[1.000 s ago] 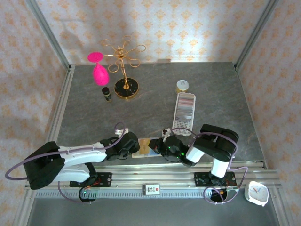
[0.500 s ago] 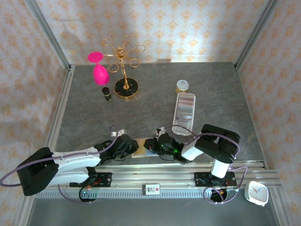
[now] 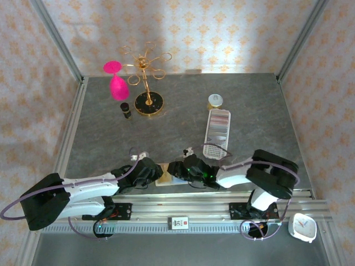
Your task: Put the credit cards into the card holder
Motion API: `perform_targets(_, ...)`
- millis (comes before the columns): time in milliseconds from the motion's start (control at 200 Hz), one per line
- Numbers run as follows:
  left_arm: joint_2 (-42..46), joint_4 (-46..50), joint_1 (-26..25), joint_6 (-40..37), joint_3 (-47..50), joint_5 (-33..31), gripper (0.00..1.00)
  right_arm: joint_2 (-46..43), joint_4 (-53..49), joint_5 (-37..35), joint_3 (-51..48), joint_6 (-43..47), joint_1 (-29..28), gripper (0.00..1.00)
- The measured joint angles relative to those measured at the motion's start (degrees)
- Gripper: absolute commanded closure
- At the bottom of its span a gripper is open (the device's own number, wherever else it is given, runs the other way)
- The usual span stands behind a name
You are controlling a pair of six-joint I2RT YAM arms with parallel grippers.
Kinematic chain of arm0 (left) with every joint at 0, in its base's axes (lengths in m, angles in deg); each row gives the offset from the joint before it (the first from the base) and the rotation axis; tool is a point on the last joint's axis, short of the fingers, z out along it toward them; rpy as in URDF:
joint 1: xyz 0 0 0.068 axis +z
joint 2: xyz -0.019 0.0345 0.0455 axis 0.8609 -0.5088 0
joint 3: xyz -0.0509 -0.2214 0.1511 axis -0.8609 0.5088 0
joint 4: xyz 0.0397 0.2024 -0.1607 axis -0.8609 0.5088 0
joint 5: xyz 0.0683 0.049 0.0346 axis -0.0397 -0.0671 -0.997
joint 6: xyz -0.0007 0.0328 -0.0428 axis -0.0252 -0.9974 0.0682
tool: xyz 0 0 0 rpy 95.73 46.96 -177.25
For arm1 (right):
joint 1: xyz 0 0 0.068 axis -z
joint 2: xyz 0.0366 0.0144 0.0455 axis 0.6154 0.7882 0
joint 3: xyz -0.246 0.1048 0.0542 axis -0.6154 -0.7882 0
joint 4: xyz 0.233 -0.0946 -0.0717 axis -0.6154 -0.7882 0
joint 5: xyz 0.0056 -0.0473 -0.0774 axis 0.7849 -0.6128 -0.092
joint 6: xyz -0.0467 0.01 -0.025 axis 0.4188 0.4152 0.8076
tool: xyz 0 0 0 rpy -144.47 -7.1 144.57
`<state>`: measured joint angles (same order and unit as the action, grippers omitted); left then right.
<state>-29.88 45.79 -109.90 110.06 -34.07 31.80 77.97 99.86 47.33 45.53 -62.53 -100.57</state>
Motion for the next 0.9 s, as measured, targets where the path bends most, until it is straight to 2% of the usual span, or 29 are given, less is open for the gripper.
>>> perform_targets(160,-1.1,1.0,0.0,-0.3,-0.8,-0.1,0.69,-7.7,-9.3,-4.2,0.1,0.4,0.0,0.6)
perform_targets(355,-1.2,1.3,0.0,-0.4,-1.0,-0.1,0.69,-11.8,-20.0,-8.0,0.1,-0.3,0.0,0.57)
perform_targets(901,-1.2,1.3,0.0,-0.4,-1.0,-0.1,0.69,-8.0,-22.4,-7.7,0.7,-0.7,0.0,0.56)
